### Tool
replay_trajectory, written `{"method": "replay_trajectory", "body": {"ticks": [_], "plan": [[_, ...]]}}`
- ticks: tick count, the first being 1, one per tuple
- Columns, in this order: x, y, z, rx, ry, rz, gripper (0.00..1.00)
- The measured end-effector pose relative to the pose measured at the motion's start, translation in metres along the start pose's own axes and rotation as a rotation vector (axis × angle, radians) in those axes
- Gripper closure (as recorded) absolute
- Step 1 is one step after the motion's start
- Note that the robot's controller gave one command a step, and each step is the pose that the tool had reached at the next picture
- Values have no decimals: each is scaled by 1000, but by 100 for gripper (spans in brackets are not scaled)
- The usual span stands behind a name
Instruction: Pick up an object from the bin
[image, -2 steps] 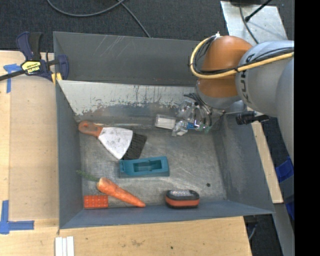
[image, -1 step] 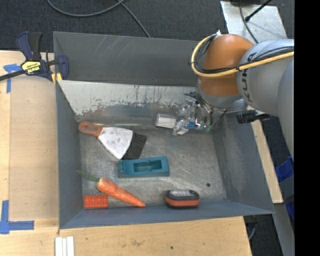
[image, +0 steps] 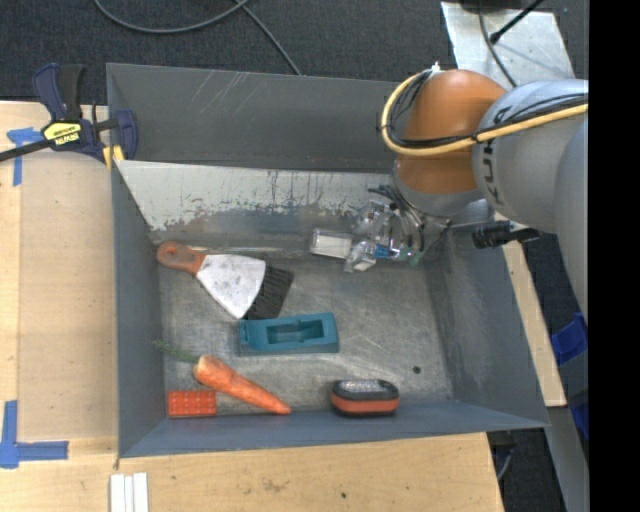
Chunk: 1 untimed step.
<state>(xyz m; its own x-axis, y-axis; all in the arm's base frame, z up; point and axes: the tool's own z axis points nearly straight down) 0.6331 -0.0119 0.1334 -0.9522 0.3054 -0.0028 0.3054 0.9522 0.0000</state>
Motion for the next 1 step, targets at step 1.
{"method": "replay_trajectory", "body": {"ticks": [1], "plan": [[-3,0,-68,-2,-6,0,100]]}}
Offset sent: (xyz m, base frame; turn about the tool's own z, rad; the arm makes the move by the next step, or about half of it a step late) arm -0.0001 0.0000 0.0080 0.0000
